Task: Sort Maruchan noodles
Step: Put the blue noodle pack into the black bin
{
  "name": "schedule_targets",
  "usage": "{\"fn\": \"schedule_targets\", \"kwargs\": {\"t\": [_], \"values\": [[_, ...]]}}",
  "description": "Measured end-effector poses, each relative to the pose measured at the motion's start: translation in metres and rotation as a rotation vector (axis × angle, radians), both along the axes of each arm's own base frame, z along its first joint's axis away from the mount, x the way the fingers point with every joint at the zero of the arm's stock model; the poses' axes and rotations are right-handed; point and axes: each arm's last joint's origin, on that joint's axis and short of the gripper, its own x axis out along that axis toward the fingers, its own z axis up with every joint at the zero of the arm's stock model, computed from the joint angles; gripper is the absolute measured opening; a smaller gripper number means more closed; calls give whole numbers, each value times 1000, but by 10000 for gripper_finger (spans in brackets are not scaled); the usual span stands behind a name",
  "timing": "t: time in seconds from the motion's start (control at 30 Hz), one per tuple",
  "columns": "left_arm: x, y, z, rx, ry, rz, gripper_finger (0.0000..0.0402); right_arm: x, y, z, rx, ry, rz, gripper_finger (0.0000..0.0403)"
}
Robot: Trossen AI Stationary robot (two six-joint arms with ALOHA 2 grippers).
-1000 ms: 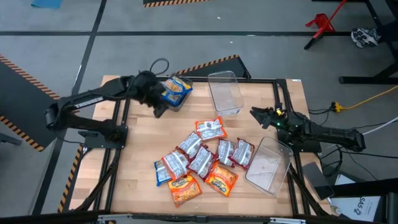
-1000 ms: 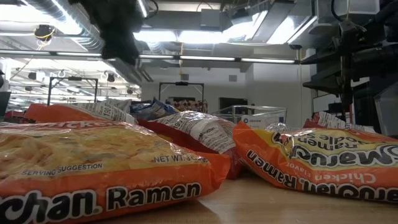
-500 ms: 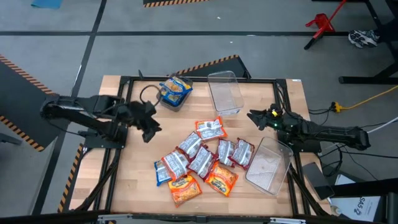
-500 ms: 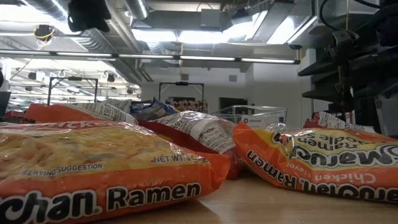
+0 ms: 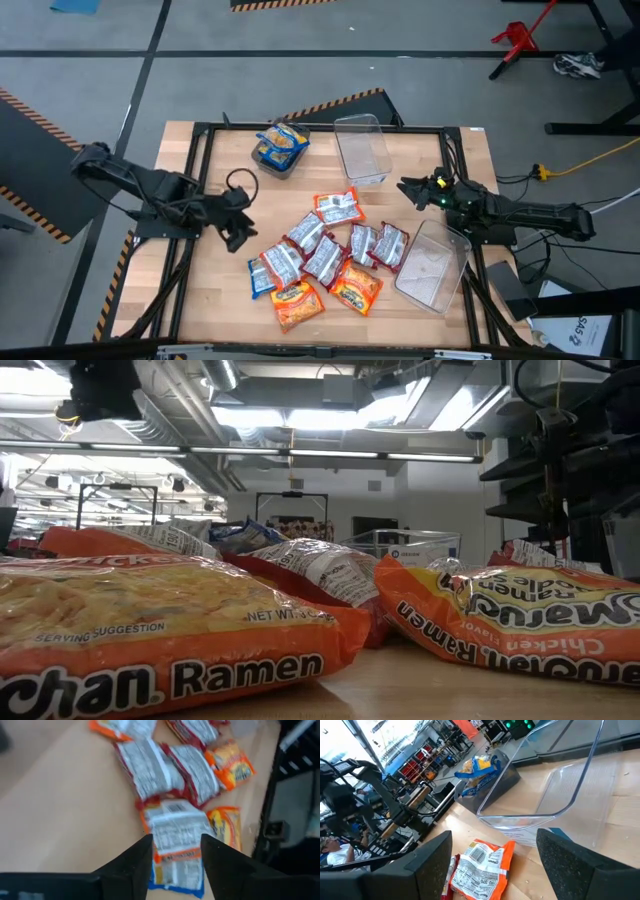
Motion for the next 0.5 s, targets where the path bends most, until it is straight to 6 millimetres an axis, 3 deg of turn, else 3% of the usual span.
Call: {"fn": "schedule_targets", "kwargs": {"t": [0.23, 0.5], "values": [[-3, -9, -26, -43, 50, -32, 204, 0, 0, 0, 0, -1, -1, 278], [-14, -22, -61, -53, 127, -81, 211, 0, 0, 0, 28, -14, 3, 278]]}}
